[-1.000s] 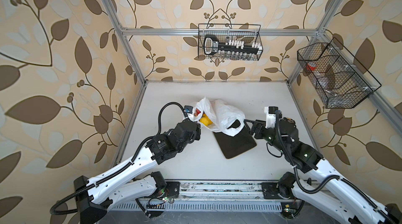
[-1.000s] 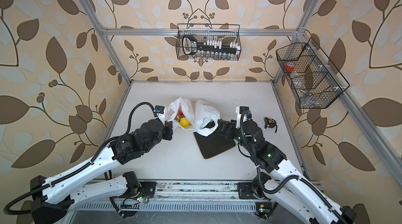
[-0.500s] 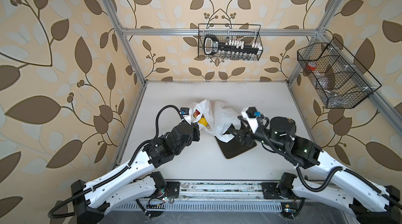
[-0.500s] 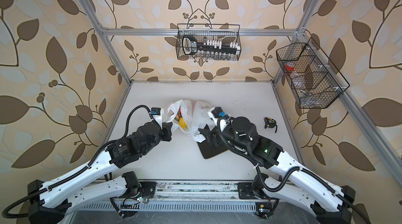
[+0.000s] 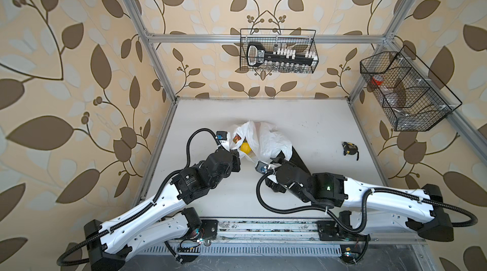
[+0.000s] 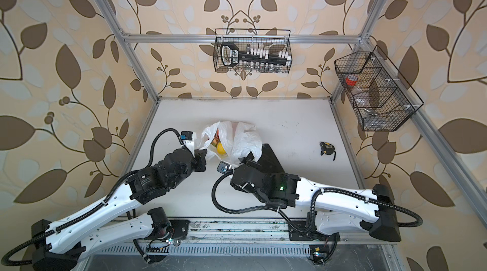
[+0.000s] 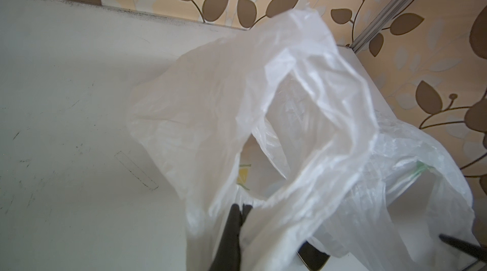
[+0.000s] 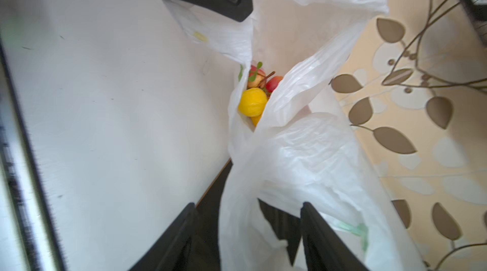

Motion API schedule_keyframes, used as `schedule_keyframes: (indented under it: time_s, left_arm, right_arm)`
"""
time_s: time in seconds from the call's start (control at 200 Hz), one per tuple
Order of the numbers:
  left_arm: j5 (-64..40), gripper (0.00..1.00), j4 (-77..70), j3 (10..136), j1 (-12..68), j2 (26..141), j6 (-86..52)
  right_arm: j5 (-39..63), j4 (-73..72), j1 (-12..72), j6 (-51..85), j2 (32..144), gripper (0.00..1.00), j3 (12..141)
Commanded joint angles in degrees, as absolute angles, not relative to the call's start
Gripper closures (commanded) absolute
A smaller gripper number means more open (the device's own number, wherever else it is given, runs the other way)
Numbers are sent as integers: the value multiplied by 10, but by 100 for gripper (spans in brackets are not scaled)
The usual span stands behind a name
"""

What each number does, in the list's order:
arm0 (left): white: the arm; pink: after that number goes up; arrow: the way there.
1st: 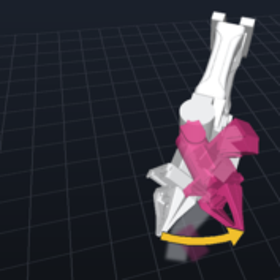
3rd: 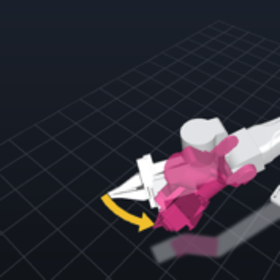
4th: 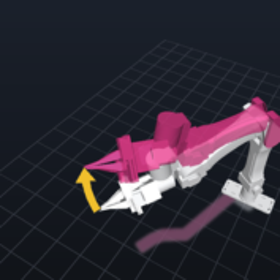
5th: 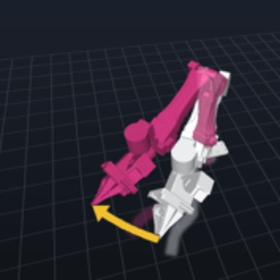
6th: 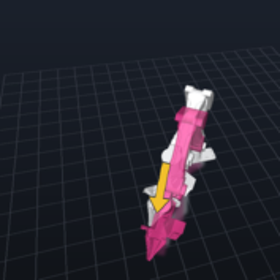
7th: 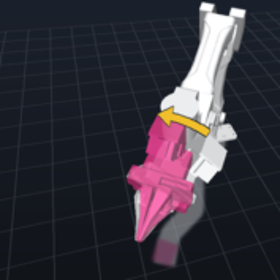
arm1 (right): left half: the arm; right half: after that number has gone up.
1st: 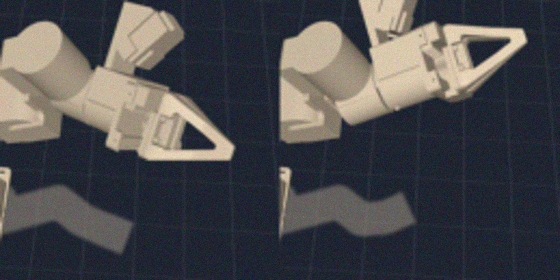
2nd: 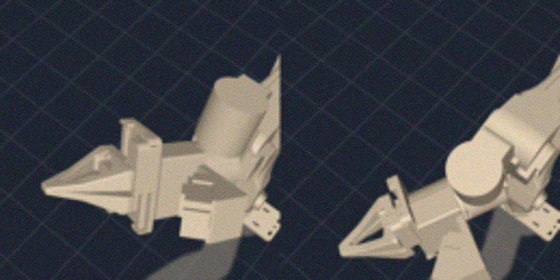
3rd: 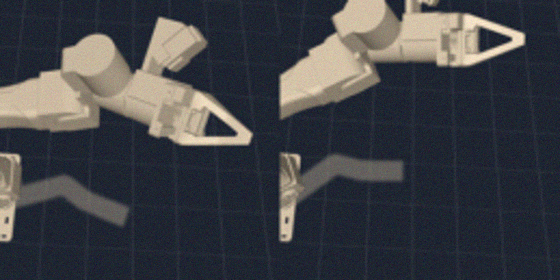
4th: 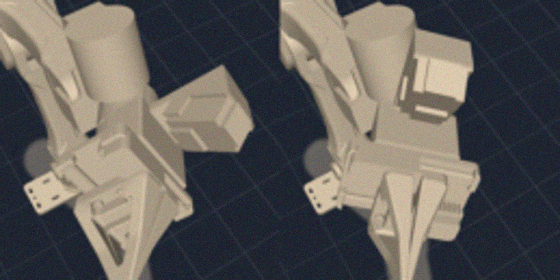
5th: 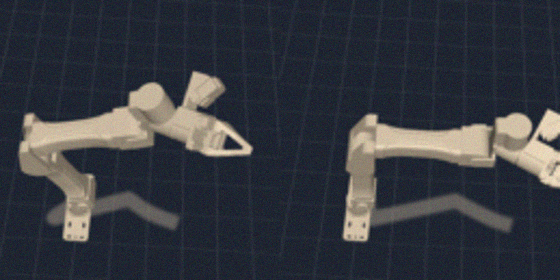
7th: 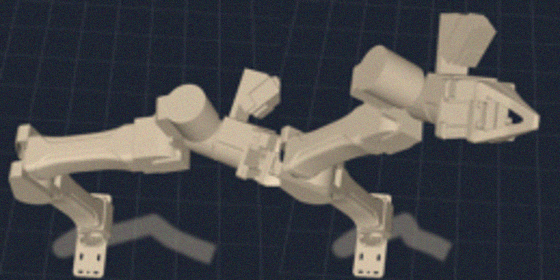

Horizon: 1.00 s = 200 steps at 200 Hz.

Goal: Take fruits out of the plastic bag
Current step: Spread open the plastic bag at the top-center of the table.

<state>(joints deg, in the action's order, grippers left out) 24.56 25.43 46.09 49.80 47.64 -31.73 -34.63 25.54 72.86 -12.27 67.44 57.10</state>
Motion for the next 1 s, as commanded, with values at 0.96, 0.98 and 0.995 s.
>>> schedule_keyframes:
  time_s: [0.96,0.98,0.995]
  left_arm:
    - [96,100,259,845,183,685,-242]
    - [92,100,260,857,178,693,-240]
    - [88,100,262,866,175,700,-238]
  right_arm:
    - [49,-182,365,330,910,100,883]
    - [54,-182,360,334,921,100,898]
    - [58,-182,357,338,930,100,909]
